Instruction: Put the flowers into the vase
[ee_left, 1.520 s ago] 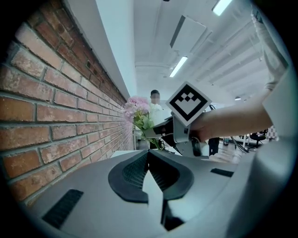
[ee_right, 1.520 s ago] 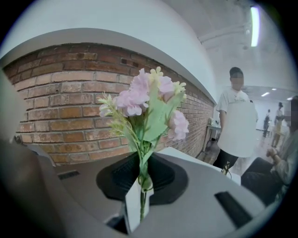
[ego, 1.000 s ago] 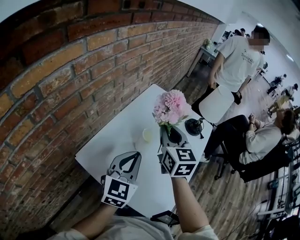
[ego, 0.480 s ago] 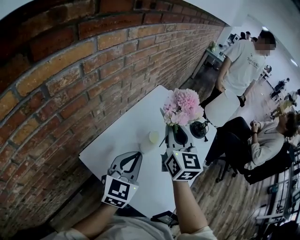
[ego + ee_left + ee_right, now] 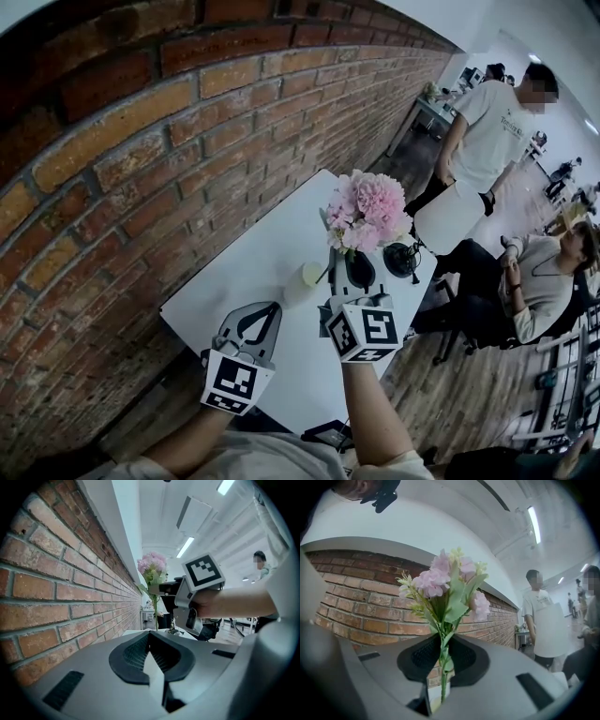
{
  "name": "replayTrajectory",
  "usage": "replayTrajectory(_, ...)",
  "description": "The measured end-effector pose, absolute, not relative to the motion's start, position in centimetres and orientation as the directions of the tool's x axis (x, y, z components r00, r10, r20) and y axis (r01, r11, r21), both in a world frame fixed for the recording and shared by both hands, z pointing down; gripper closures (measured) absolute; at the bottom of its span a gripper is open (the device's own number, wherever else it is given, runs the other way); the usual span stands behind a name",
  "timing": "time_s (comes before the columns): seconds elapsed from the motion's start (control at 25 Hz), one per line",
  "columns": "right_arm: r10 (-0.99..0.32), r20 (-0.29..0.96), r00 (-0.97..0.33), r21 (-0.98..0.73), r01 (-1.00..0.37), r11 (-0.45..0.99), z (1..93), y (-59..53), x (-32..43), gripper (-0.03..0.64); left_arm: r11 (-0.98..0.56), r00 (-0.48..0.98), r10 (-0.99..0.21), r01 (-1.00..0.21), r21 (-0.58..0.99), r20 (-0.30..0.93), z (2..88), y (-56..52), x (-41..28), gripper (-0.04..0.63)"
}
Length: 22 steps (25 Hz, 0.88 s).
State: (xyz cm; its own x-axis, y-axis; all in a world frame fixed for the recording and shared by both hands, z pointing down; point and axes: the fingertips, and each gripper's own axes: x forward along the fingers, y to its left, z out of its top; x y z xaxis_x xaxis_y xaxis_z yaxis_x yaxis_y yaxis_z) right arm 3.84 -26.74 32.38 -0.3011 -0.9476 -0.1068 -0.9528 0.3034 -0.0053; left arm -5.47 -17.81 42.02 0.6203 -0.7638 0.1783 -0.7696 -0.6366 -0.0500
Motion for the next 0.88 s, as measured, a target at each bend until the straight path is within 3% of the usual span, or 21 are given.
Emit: replayTrajectory(0.88,-0.945,-0.046,-0.323,-0.003,-0.946,0.323,40.0,-27.9,2.4,0.558,-0.644,0.622,-0.753,-0.764,-0.045,0.216,43.1,-18.6,-4.8,0.588)
